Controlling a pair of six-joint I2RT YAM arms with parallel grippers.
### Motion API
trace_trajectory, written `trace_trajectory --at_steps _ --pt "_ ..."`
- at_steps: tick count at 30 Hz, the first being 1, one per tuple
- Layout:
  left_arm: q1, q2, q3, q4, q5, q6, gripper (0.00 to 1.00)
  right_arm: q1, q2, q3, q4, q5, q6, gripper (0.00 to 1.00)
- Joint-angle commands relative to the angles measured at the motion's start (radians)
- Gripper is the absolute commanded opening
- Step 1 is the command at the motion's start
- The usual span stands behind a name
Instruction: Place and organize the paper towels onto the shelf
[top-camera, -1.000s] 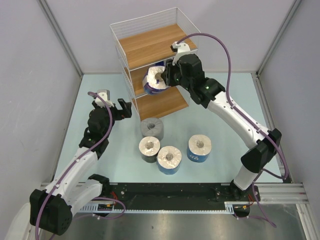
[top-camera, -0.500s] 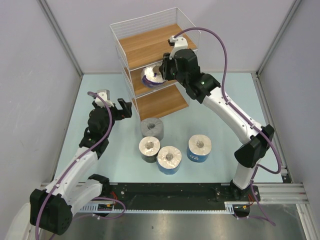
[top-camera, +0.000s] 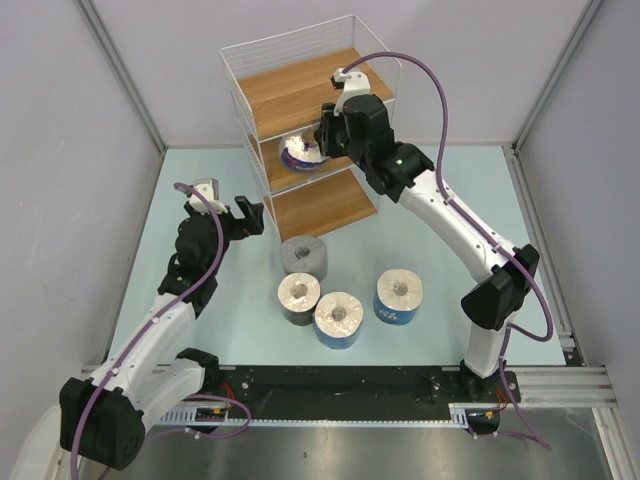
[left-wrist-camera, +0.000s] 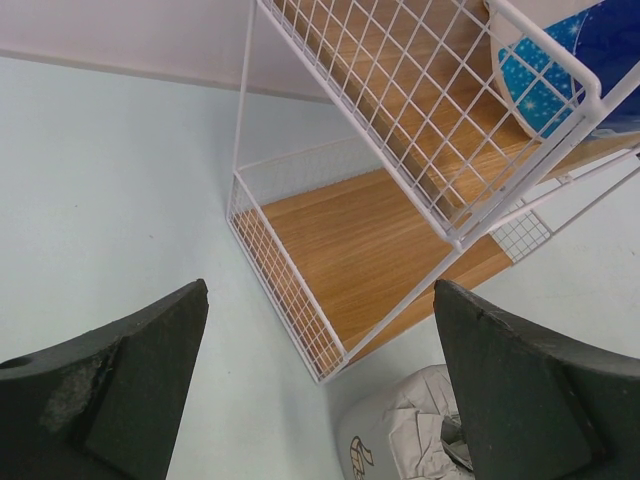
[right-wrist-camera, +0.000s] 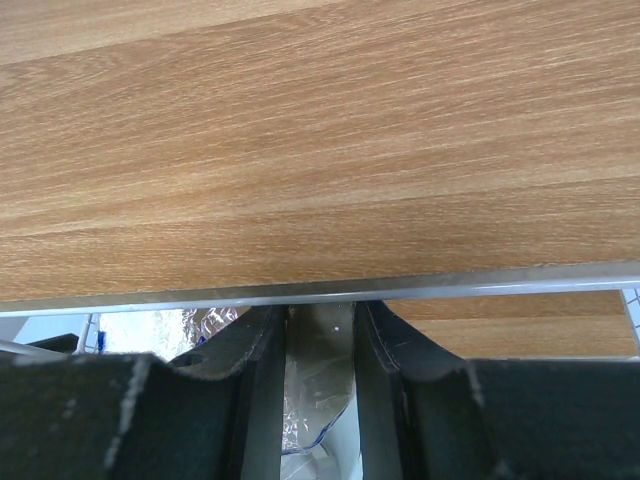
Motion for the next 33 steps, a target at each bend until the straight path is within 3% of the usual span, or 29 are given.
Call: trace_trajectory --at_steps 1,2,8,11,25,33 --pt "0.004 0.004 0.039 0.019 0.013 -0.019 1.0 0.002 0.011 0.027 0.047 0.038 -0.013 0.34" --pt "0.006 0.004 0.039 0.017 0.013 -0.019 1.0 0.001 0.016 0.022 0.052 0.035 -0.013 0.41" --pt "0.006 0.007 0.039 0.014 0.01 -0.017 1.0 -0.005 0.018 -0.021 0.096 0.0 0.015 0.61" --pt "0.004 0.007 0.039 0.011 0.008 -0.016 1.0 -0.011 -0.01 -0.059 0.13 -0.029 0.027 0.65" --pt "0.006 0.02 0.049 0.005 0.01 -0.014 1.0 -0.074 -0.361 -0.404 0.385 -0.131 0.055 0.73" --pt "0.007 0.03 0.059 -0.004 0.013 -0.011 1.0 -0.094 -0.381 -0.47 0.357 -0.16 0.078 0.74"
